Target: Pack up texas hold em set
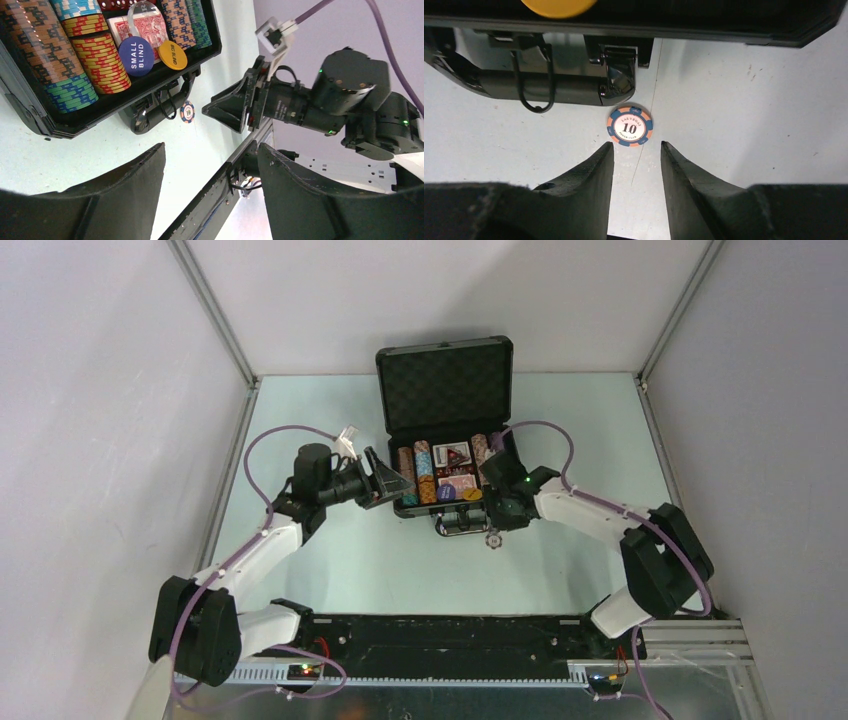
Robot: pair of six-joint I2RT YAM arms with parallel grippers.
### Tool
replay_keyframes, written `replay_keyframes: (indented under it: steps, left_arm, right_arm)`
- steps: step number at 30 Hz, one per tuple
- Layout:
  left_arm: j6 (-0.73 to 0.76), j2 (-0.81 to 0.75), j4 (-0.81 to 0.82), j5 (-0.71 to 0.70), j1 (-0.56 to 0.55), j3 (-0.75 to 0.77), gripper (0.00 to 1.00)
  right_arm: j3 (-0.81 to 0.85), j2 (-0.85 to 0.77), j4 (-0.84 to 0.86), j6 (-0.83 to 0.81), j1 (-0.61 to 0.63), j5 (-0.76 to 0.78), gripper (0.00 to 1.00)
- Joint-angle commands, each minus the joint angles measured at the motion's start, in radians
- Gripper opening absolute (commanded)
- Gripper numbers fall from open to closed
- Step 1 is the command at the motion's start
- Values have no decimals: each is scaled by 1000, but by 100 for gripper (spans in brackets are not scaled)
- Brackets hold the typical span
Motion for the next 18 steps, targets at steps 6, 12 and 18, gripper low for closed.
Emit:
replay_keyframes:
  steps: [6,12,18]
  left_arm:
    - [-6,-1,29,-4,-5,-4,72]
    - [-6,-6,29,-6,-5,-10,72]
    - [-5,-7,29,-5,-5,-9,72]
  right_arm:
    - [74,-15,-46,-17,-21,-22,59]
    - [44,52,15,3,6,-24,71]
    - [31,112,59,21,10,-16,73]
